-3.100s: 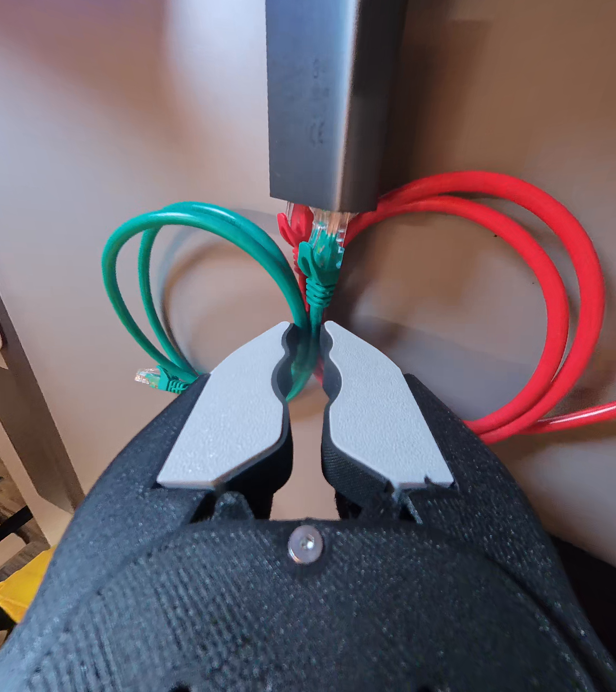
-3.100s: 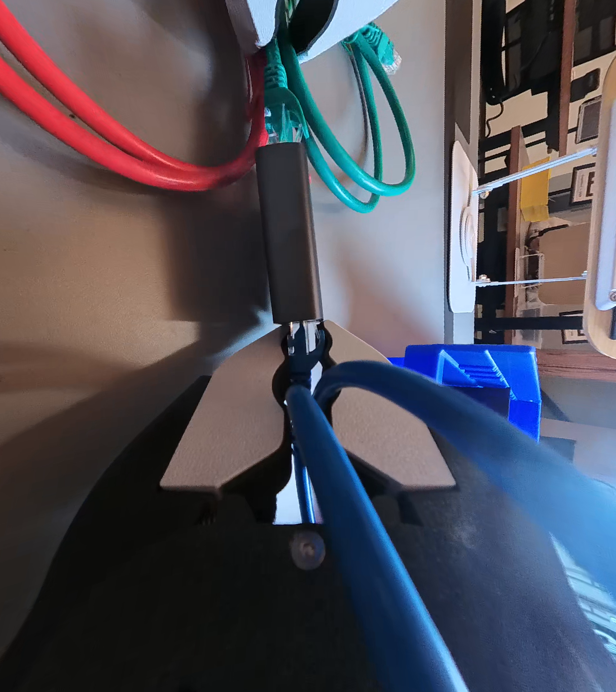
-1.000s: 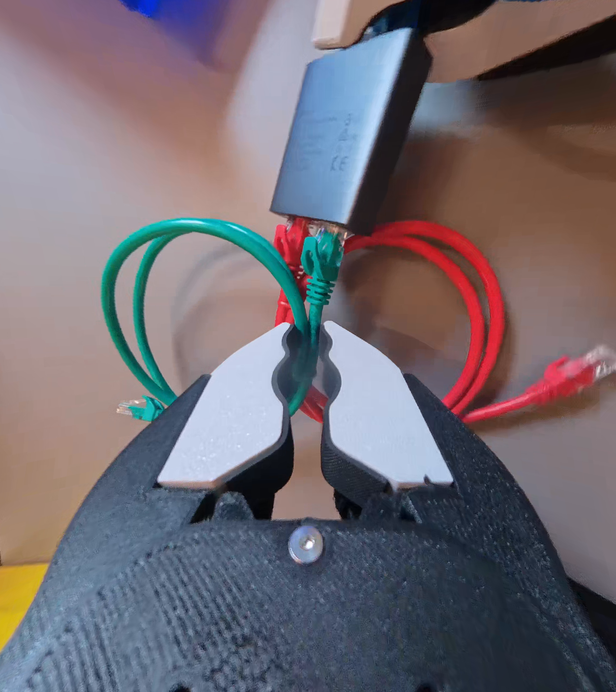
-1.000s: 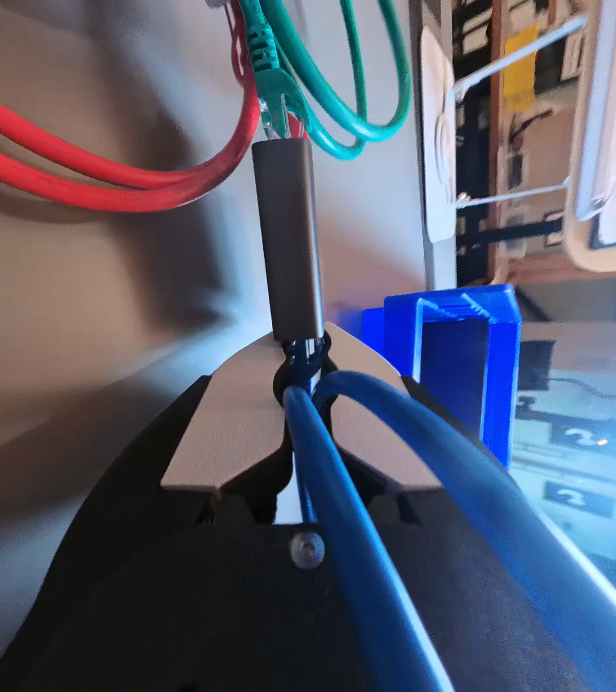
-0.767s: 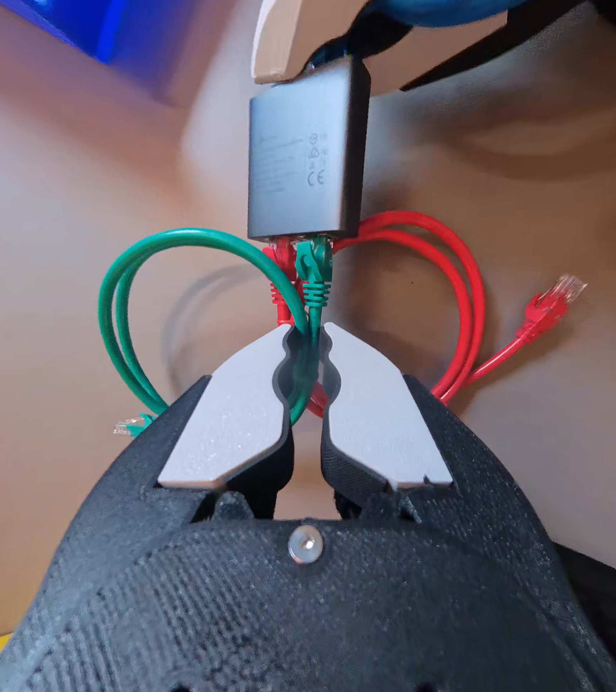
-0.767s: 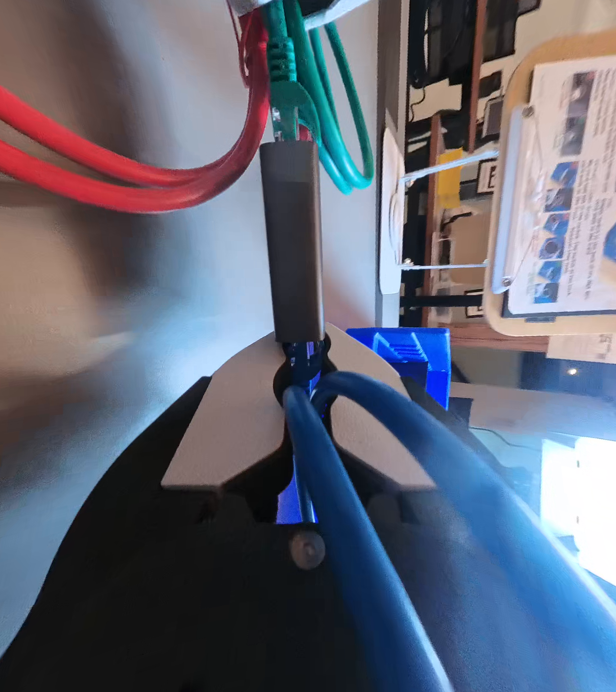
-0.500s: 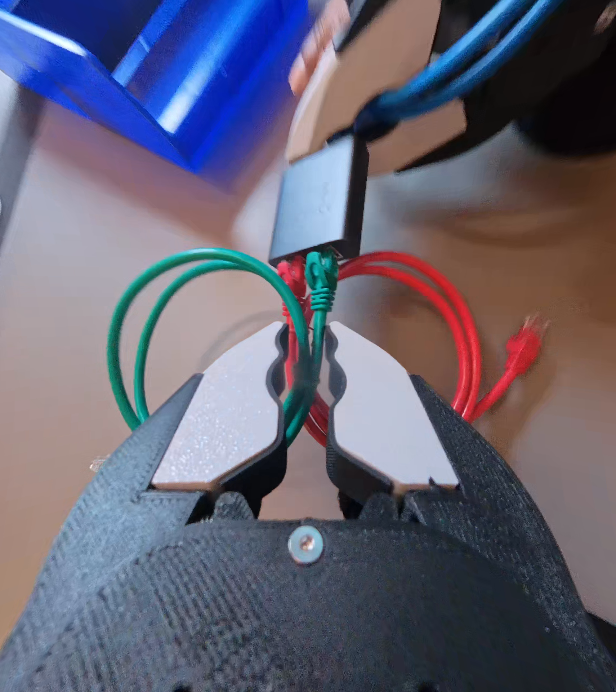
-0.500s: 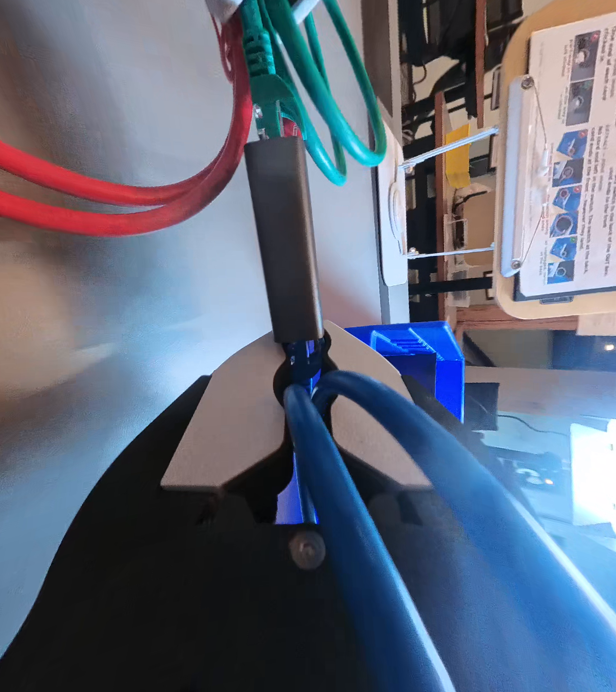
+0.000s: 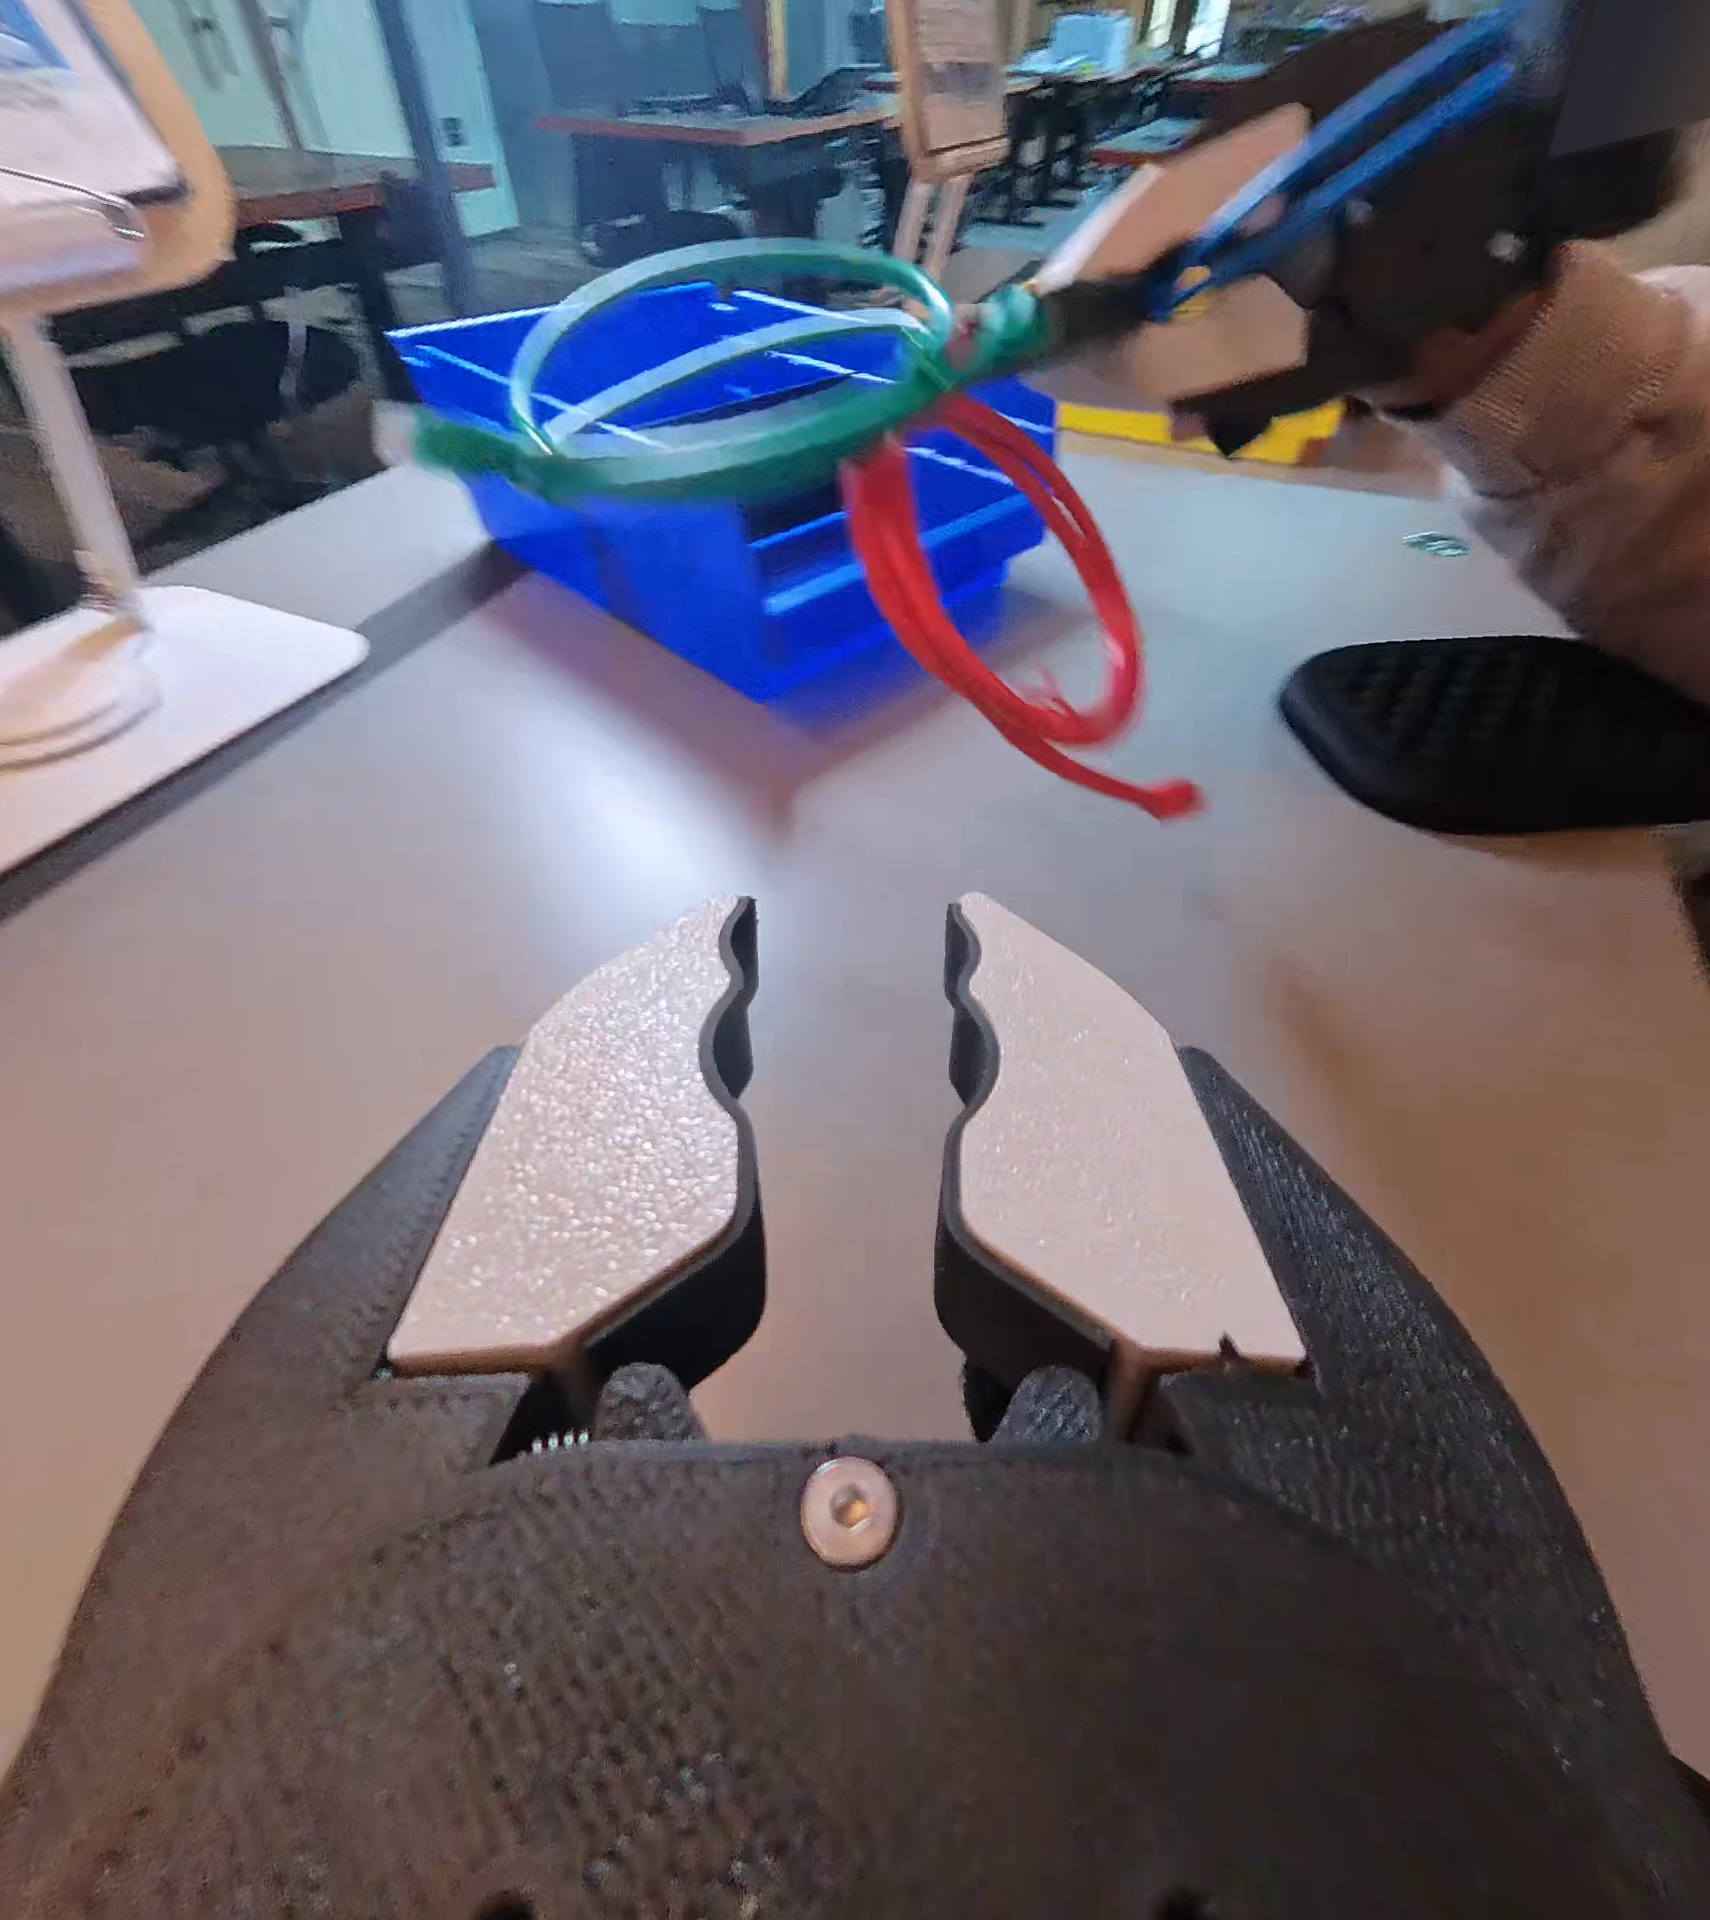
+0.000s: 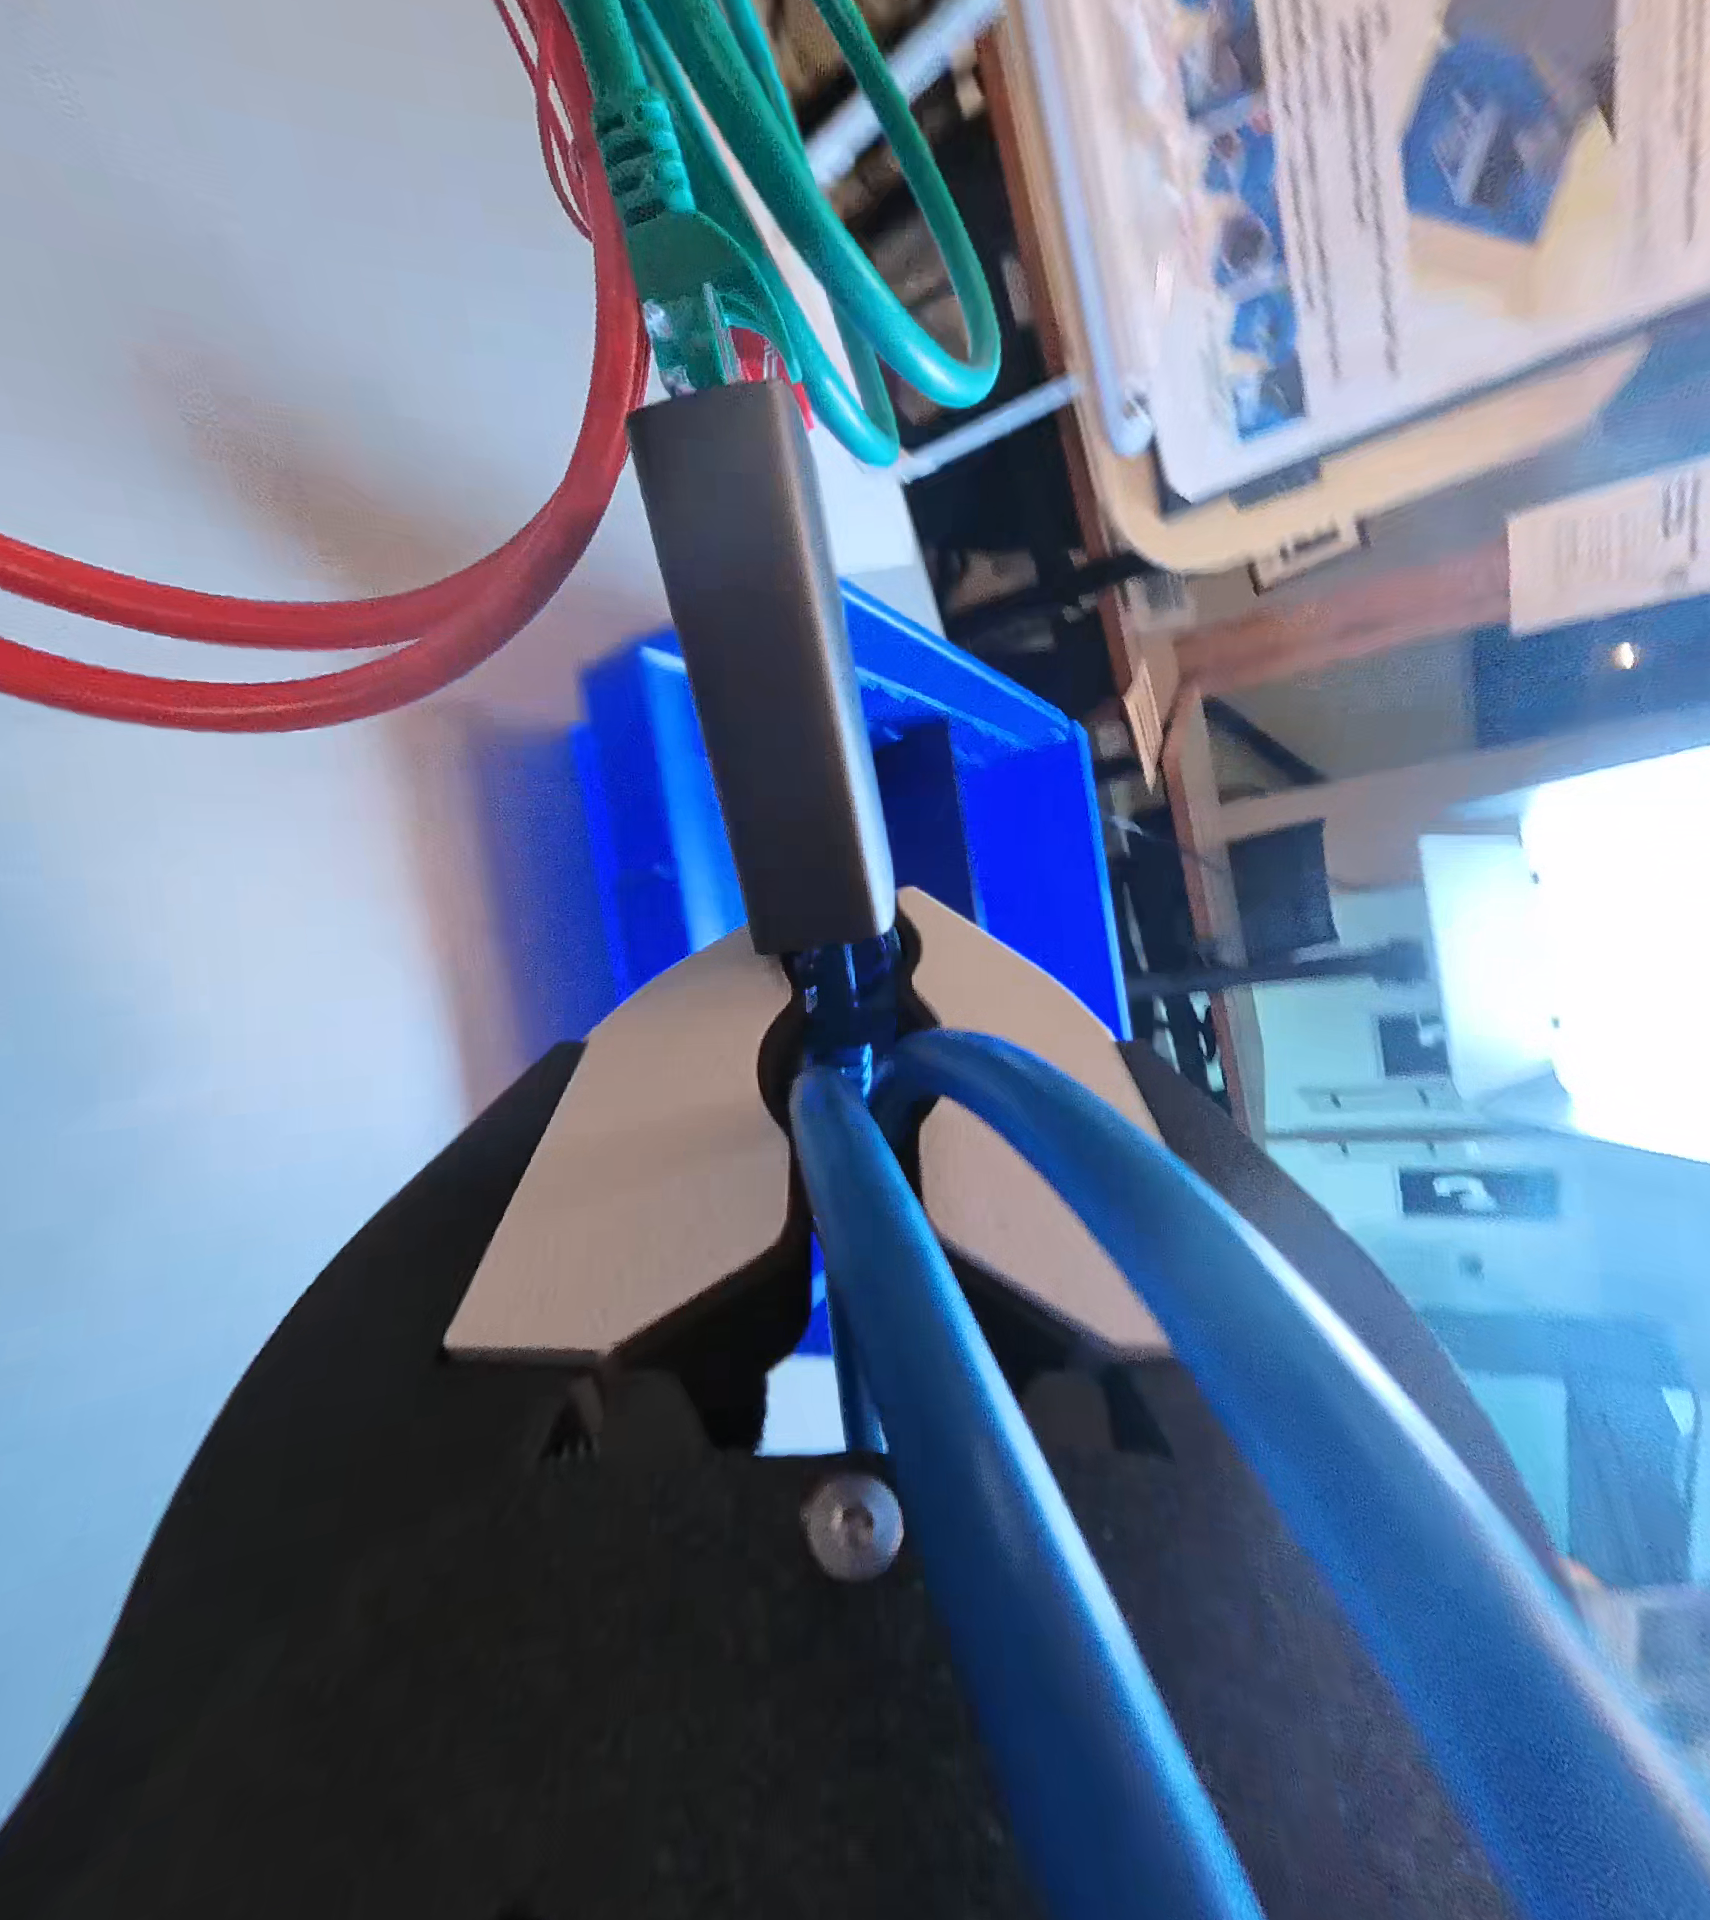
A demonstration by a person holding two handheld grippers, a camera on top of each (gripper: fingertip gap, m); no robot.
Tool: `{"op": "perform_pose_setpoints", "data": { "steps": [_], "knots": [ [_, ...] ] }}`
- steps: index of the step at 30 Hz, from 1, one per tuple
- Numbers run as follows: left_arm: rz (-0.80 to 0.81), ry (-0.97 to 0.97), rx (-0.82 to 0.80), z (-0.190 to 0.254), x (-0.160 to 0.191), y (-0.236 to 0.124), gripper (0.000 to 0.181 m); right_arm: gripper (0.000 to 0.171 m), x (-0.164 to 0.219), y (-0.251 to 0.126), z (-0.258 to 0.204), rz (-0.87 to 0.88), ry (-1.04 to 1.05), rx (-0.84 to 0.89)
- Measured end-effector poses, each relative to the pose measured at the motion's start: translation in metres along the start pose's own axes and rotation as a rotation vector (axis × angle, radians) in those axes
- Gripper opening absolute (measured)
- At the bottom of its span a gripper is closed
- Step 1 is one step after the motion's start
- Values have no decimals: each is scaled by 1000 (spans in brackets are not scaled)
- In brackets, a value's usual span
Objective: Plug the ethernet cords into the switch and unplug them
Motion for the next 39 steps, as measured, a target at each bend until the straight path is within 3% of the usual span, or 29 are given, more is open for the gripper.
{"op": "perform_pose_setpoints", "data": {
  "steps": [7,14,18,21,28,34,39],
  "knots": [
    [-52,78,97,32,19,-2,35,11,32,0,133,-316,82,152],
    [11,123,-38,20,22,-9,33,11,66,50,214,-772,213,36],
    [47,137,-130,11,22,-15,31,10,78,72,210,-1099,129,-64],
    [37,120,-112,13,29,-10,30,11,75,85,201,-1298,-3,-107],
    [-24,175,-68,26,37,-1,31,12,50,126,180,-1490,-227,-148],
    [-32,191,-69,27,37,-1,32,12,73,147,159,-1501,-352,-292],
    [-41,172,-48,29,40,2,32,12,115,157,136,-1392,-109,-326]
  ]
}}
Point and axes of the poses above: each gripper's, where its closed fingertips meet, y out along the fingers, x out of its underside, z = x × y across the jaws, the point moved 3 cm from there along -y, back along the fingers, and after that the axes turned 12 degrees about y, right-handed, at the moved point
